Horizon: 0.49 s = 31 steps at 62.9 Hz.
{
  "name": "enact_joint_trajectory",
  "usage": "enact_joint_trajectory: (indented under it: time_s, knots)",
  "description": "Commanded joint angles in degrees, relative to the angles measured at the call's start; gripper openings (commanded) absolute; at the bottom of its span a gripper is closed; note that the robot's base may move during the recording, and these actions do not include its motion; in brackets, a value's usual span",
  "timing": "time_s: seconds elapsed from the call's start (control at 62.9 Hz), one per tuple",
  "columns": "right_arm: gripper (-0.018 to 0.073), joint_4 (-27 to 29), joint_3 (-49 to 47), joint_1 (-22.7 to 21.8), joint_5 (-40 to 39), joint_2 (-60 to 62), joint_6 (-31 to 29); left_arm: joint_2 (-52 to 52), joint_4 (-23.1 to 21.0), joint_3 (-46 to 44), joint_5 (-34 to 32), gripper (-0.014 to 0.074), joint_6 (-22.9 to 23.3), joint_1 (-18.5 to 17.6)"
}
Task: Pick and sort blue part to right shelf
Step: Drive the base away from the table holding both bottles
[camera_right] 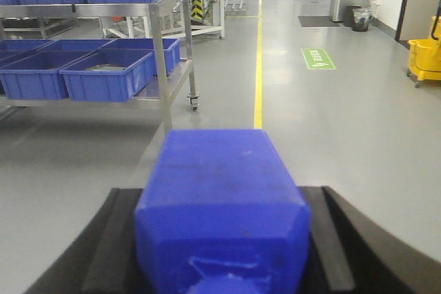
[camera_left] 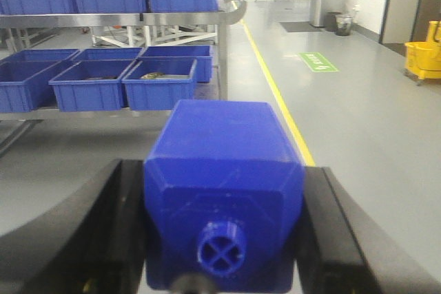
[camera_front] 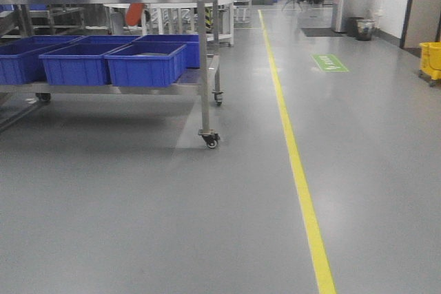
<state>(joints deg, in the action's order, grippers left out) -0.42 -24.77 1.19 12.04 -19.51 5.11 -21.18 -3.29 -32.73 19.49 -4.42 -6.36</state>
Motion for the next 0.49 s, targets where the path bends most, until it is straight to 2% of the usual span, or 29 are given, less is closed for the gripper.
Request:
enact_joint_trajectory:
  time_s: [0.0, 0.477]
  knots:
    - [0.0426, -0.03, -1.7, -0.21, -5.13, -0.4, -0.14, -0.37, -0.33, -1.69, -5.35, 0.0354, 0.33, -0.01]
    - [0.0426, -0.03, -1.7, -0.21, -5.13, -0.4, -0.14, -0.37, -0.33, -1.69, -5.35, 0.0354, 0.33, -0.01]
